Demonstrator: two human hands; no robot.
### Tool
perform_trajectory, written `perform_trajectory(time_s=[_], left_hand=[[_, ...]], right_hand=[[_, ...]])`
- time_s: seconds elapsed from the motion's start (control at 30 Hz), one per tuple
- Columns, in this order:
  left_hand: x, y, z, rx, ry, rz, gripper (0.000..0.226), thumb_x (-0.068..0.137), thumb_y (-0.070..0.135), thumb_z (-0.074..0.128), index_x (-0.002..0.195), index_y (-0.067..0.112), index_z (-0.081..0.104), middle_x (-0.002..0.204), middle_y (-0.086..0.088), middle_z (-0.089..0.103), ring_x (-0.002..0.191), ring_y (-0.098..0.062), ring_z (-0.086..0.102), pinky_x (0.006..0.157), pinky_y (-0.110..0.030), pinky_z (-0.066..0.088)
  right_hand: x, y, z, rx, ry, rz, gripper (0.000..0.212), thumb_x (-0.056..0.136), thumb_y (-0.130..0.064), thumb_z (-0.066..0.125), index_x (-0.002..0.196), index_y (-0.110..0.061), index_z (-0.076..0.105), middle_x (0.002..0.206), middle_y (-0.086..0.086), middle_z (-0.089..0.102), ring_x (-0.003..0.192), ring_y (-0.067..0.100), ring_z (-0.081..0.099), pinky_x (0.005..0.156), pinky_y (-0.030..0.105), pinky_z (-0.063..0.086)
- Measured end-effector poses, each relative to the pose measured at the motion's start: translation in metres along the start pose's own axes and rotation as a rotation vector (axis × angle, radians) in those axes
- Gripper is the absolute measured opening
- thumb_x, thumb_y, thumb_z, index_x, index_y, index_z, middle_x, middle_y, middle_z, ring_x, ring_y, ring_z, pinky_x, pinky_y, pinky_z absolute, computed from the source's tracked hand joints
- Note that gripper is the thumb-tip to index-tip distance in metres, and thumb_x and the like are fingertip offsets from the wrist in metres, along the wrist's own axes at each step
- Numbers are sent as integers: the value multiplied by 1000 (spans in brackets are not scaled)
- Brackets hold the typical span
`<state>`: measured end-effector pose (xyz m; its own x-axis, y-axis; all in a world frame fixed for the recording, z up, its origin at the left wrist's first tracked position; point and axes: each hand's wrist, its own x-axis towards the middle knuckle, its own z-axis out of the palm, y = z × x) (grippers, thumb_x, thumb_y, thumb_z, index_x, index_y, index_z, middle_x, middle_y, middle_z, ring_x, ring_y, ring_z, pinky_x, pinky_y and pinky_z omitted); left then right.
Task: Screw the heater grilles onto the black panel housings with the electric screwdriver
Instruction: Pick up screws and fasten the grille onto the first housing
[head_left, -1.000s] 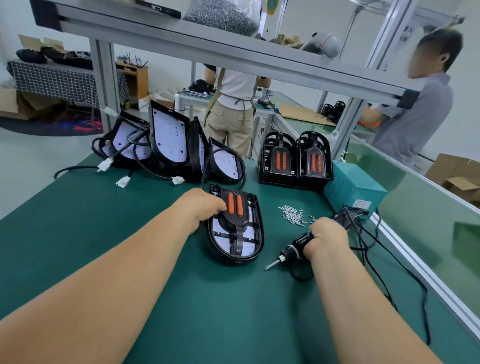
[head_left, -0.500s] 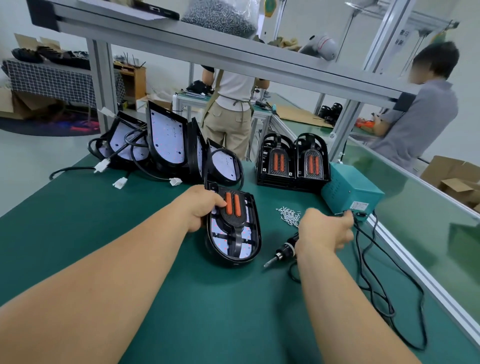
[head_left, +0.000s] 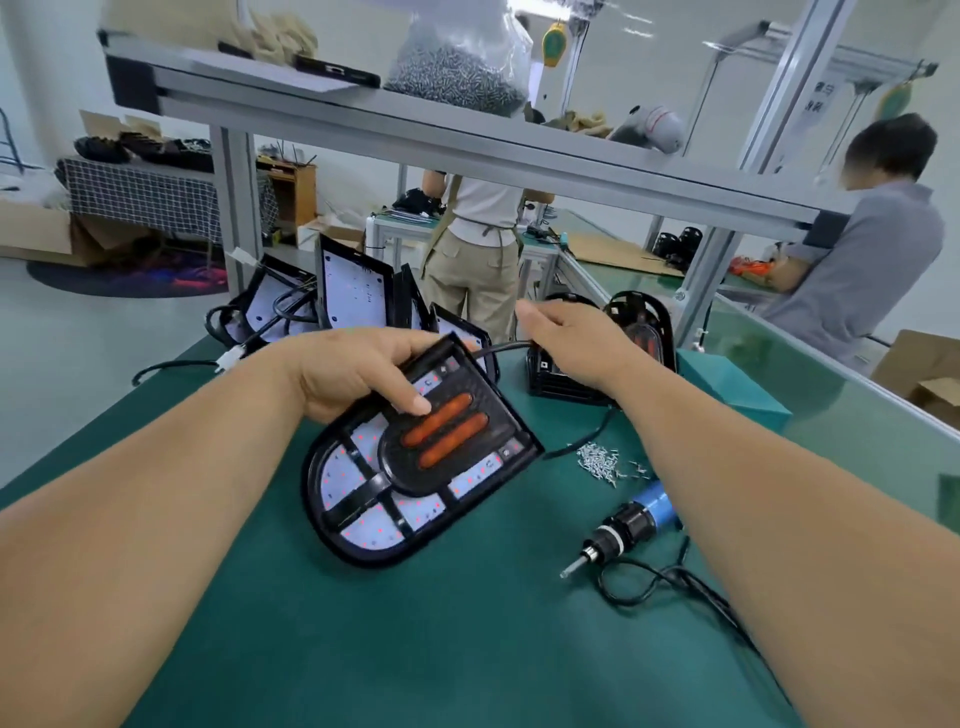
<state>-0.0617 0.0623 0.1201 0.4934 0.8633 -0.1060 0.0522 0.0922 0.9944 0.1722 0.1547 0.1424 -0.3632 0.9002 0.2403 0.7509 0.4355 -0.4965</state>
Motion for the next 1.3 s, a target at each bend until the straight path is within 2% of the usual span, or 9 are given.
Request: perform_trajectory(time_s=[0.1,0.23,0.3,0.4,0.5,0.67,0.77,1.0,1.3], left_hand=[[-8,-5,-19,-186,112,151,60,71,-8,56,130,2,54,104,-24,65,83,-34,71,77,-48,60],[-1,-16,-15,-446,291,383,33,74,-6,57,103,6,67,87,-15,75,76,-28,74,68,-43,61],[15,-20,-5,-526,445,421,30,81,-5,52,107,3,64,87,-15,75,77,-29,74,65,-44,61],[36,-28,9,-461,644,360,32,92,-11,46,121,-3,58,106,-24,70,91,-37,71,74,-51,61],[47,-39,22,-435,697,296,28,94,-9,49,118,0,60,103,-20,70,82,-30,71,70,-42,60],[59,-49,49,-118,799,236,25,102,16,52,123,11,64,114,-12,72,88,-22,67,93,-50,53],[56,-67,69,100,870,206,37,102,38,47,136,25,58,132,4,64,117,-13,60,111,-47,42],[73,-76,126,-549,757,301,31,104,30,44,127,20,64,125,1,69,119,-20,64,107,-44,45],[123,-54,218,-761,375,308,32,106,17,38,117,7,66,111,-11,74,101,-25,72,80,-35,61]], right_hand=[[-9,16,14,249,48,94,52,98,-64,36,101,-24,69,68,-3,73,69,6,67,68,27,44],[-21,25,54,824,187,308,27,105,-39,43,98,-27,65,58,-3,48,43,9,51,65,28,47],[-28,11,76,1224,187,424,23,107,-27,43,106,-20,64,58,1,57,45,11,57,56,27,55],[-38,-3,99,1573,95,523,43,106,-42,38,126,-13,63,119,20,70,106,31,70,93,48,55],[-52,-4,109,1588,14,463,64,100,-60,36,135,-12,58,128,16,66,119,34,63,106,54,45],[-64,5,108,1444,235,388,43,105,-44,42,125,-11,62,116,10,73,109,32,69,99,54,51],[-69,5,103,1452,366,403,39,105,-41,44,119,-11,63,109,8,75,106,31,70,94,50,55],[-84,11,93,1497,600,357,33,106,-35,43,107,-12,66,101,5,76,92,24,71,94,49,55],[-143,79,23,1432,946,348,29,106,-36,43,106,-19,67,101,1,77,91,20,74,74,34,60]])
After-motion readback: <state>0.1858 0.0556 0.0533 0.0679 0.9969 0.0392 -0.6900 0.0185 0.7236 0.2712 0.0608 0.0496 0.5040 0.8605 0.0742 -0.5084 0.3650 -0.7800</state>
